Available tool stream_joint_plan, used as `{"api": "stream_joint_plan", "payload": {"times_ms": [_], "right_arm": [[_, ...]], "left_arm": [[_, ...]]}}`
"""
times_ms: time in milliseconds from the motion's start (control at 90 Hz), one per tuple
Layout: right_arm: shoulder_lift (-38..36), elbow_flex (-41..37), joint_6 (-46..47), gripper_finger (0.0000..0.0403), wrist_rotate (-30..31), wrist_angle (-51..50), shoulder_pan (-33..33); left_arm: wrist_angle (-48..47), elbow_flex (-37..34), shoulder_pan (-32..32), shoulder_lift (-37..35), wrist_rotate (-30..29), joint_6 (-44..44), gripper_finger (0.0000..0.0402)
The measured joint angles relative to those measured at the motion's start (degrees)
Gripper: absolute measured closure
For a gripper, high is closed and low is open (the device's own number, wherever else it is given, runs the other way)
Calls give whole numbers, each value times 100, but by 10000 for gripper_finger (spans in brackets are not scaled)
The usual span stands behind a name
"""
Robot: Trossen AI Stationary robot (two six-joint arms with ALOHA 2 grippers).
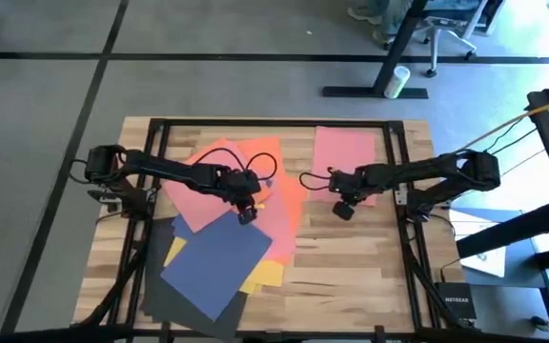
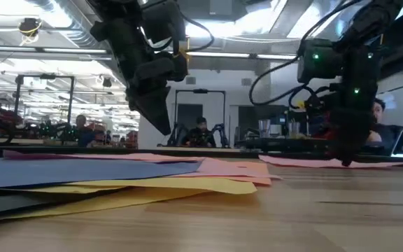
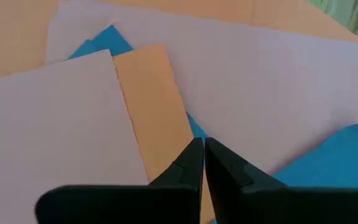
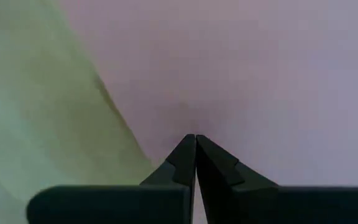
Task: Organize paper
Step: Put the pink paper to the top right of the table
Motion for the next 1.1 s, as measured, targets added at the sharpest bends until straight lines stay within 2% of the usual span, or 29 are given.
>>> {"api": "stream_joint_plan", "payload": {"times_ms": [278,467,889,1100], "right_arm": [[0,-96,52,403,63,-111,0],[-22,-270,440,403,115,-116,2],[-28,-314,933,403,857,-526,0],[-160,-129,1053,403,892,-720,7]], "left_arm": [[1,0,0,0,1,-2,402],[-1,0,0,0,1,0,402],[1,0,0,0,-1,-18,402],[6,0,0,0,-1,-19,402]]}}
